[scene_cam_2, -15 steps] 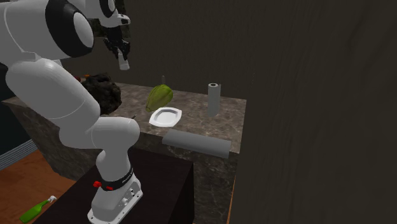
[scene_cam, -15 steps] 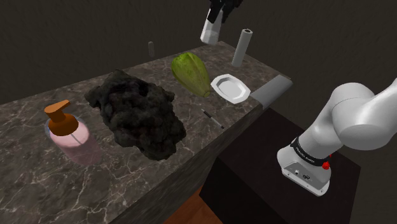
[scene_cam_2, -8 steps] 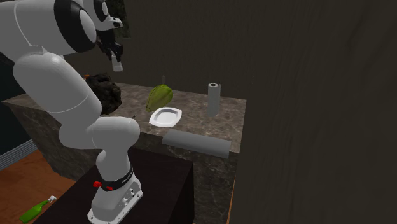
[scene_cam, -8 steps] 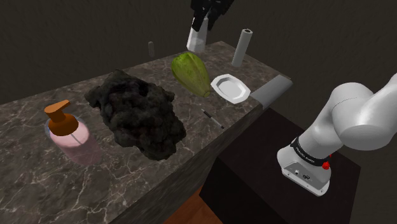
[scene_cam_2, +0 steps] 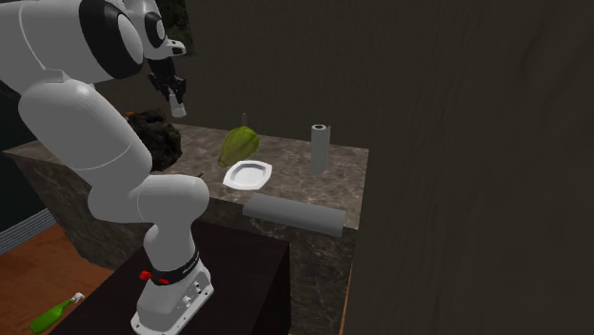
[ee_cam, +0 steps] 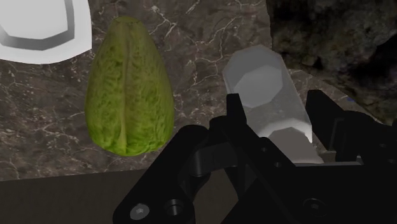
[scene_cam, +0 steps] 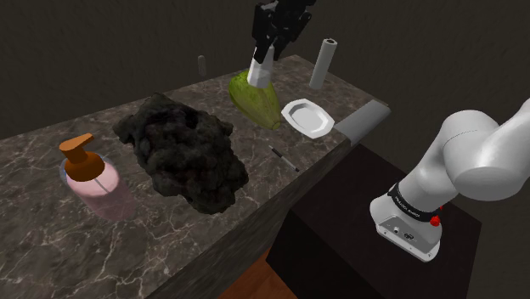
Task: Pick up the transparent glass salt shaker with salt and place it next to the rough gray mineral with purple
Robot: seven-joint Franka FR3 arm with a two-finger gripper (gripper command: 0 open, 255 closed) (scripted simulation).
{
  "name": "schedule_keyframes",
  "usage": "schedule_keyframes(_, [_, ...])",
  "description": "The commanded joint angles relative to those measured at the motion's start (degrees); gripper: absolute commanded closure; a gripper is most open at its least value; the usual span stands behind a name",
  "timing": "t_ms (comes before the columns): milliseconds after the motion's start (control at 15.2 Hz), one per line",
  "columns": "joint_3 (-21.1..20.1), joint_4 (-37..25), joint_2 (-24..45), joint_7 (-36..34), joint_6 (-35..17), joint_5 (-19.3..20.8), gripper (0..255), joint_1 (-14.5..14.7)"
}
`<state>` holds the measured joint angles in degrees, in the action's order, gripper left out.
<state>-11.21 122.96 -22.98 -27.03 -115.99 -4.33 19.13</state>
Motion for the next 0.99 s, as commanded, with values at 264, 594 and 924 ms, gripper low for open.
schedule_keyframes(264, [-0.2, 4.8, 0.0, 0.1, -4.8, -0.2, 255, 0.1])
schedule_keyframes(594, [-0.4, 8.2, 0.4, 0.1, -8.7, -0.3, 255, 0.2])
schedule_keyframes(924, [-0.7, 11.5, 1.2, 0.1, -12.7, -0.4, 255, 0.2])
